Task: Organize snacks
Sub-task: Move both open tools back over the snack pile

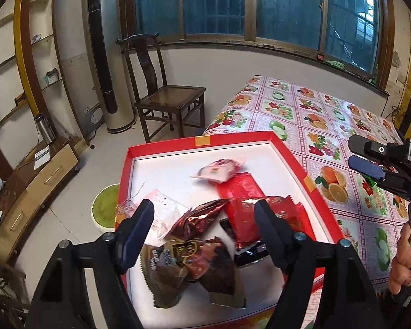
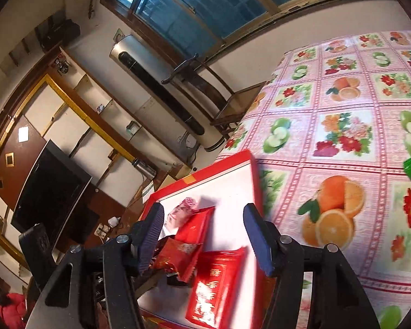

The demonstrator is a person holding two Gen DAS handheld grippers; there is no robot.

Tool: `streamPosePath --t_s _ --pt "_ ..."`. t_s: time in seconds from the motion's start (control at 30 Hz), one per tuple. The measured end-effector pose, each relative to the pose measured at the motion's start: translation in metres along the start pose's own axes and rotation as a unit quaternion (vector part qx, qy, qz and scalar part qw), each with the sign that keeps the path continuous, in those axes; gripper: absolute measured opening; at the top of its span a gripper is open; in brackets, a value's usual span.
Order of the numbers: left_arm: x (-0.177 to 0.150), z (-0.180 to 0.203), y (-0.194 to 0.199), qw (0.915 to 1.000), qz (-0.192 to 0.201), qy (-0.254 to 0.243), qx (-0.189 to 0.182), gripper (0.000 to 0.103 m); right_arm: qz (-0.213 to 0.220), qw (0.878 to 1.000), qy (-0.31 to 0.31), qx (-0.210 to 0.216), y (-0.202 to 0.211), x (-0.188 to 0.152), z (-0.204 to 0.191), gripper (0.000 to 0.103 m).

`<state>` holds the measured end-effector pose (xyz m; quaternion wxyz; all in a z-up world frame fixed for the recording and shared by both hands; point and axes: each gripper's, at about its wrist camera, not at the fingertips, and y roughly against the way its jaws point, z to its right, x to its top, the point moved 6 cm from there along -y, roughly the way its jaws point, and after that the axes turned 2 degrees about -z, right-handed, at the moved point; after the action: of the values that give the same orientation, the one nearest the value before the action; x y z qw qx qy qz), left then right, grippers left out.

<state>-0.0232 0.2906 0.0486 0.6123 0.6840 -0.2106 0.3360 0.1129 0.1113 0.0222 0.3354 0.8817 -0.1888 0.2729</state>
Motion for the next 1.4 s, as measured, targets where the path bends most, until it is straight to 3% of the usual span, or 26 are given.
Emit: streamPosePath --t_s 0.23,0.4,0.57,0.87,1.4 --pt "0.021 0.079 0.015 0.9981 0.034 -0.051 0.003 0.092 0.047 0.998 -0.012 -0.051 0.088 0.027 0.066 0.066" --pt "0.034 0.133 0.007 0.9975 0.032 -0.064 0.003 0.093 0.083 0.992 -0.004 -0.099 0.146 0.042 0.106 0.074" --pt "0.041 0.181 -0.009 0.9972 0.028 -0.069 -0.003 0.093 0.108 0.987 -0.023 -0.120 0.180 0.046 0.144 0.074" --pt "0.047 0.242 -0.048 0.9965 0.016 -0.079 -0.022 0.093 0.113 0.982 -0.056 -0.138 0.191 0.046 0.174 0.074" --pt "0.058 0.286 -0.089 0.9967 0.023 -0.071 -0.034 0.093 0.109 0.979 -0.080 -0.155 0.191 0.047 0.189 0.074"
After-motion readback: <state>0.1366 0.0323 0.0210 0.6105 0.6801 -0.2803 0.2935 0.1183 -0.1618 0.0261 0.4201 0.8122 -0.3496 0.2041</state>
